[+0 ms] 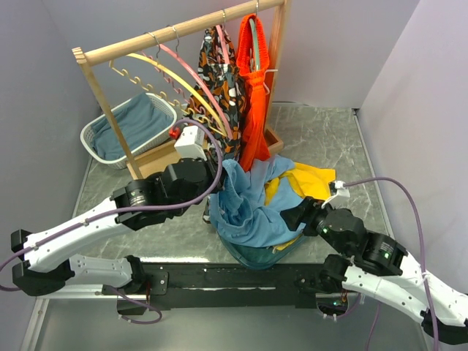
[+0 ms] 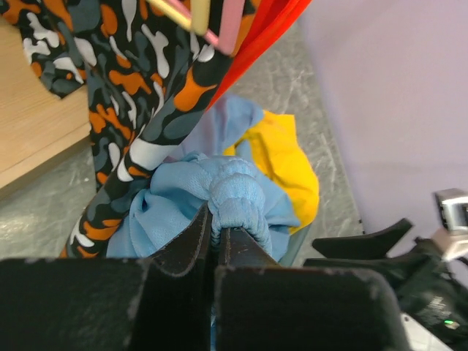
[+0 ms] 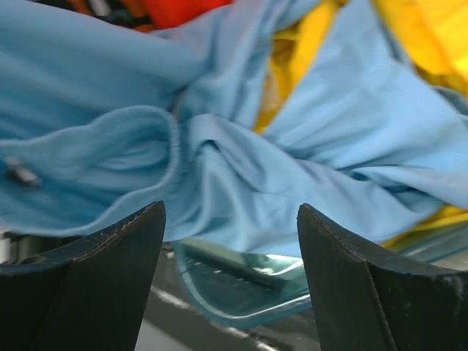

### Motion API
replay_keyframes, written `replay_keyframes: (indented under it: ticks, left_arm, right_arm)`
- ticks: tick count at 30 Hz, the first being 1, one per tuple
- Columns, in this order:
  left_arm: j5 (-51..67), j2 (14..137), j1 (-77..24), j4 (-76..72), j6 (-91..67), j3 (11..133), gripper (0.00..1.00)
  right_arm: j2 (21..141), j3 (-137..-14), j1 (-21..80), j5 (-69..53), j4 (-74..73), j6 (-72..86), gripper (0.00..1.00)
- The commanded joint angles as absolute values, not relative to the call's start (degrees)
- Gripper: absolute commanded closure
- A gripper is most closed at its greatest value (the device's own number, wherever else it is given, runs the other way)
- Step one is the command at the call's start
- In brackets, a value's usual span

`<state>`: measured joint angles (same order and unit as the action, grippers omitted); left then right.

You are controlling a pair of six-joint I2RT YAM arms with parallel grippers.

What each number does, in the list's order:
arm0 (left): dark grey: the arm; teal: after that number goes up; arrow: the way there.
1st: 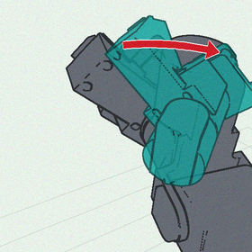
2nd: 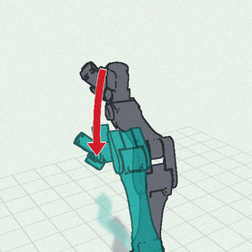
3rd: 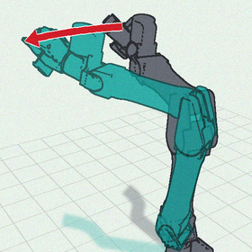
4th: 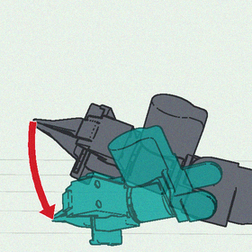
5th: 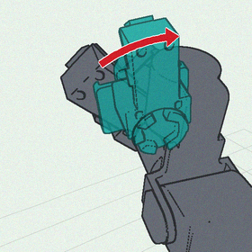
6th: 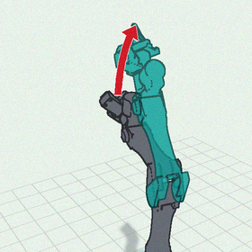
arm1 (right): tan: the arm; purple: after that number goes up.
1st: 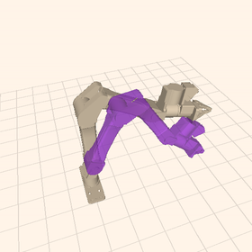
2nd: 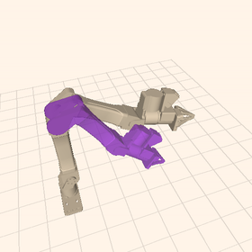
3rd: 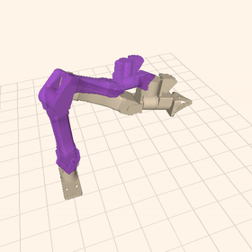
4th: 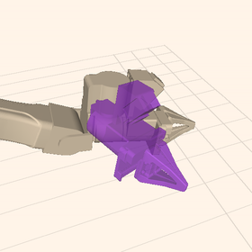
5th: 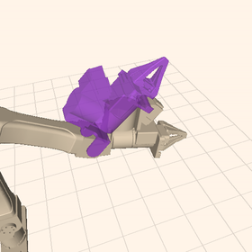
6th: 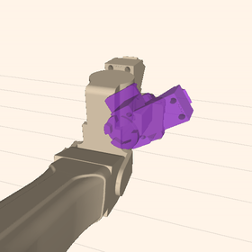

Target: Place the shorts on the hanger

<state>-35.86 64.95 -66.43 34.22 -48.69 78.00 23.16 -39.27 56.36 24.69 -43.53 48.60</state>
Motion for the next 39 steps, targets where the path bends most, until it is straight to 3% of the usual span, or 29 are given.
replay_keyframes:
  ticks: [1,5,10,22,24,25,26,28,34,39]
  left_arm:
    - [-36.6,63.4,-66.4,33.5,-47.5,79.1,0.99]
    - [-36.3,63.7,-66.4,33.0,-47.8,78.7,0.99]
    - [-36.5,63.2,-66.4,33.0,-47.9,78.3,0.99]
    - [-36.7,60.7,-66.4,33.2,-47.9,77.4,0.99]
    - [-36.6,59.7,-66.4,32.8,-47.6,77.1,0.99]
    - [-36.7,59.5,-66.4,33.0,-47.5,77.3,0.99]
    - [-37.4,59.0,-66.4,33.7,-47.4,77.6,0.99]
    - [-38.3,58.3,-66.4,36.0,-47.2,78.9,0.99]
    - [-40.1,53.8,-66.4,40.6,-46.2,82.4,0.99]
    - [-38.8,53.8,-66.4,44.6,-44.3,90.4,0.99]
  right_arm:
    - [22.1,-42.0,56.2,19.3,-38.7,49.2,0.20]
    - [28.6,-41.8,56.2,15.7,-31.8,48.7,0.21]
    - [35.3,-40.1,56.3,12.6,-24.6,49.7,0.32]
    - [51.1,-38.8,59.6,10.5,-15.6,53.6,0.34]
    - [52.1,-40.1,59.5,10.7,-14.9,53.1,0.43]
    - [52.6,-41.1,59.5,11.2,-15.6,52.7,0.56]
    - [52.3,-44.1,59.5,13.9,-19.5,52.2,0.80]
    - [49.2,-46.8,59.5,17.2,-24.1,50.6,0.97]
    - [38.9,-64.9,59.4,31.5,-43.4,44.4,1.00]
    - [43.5,-84.7,59.3,36.2,-50.1,36.8,1.00]
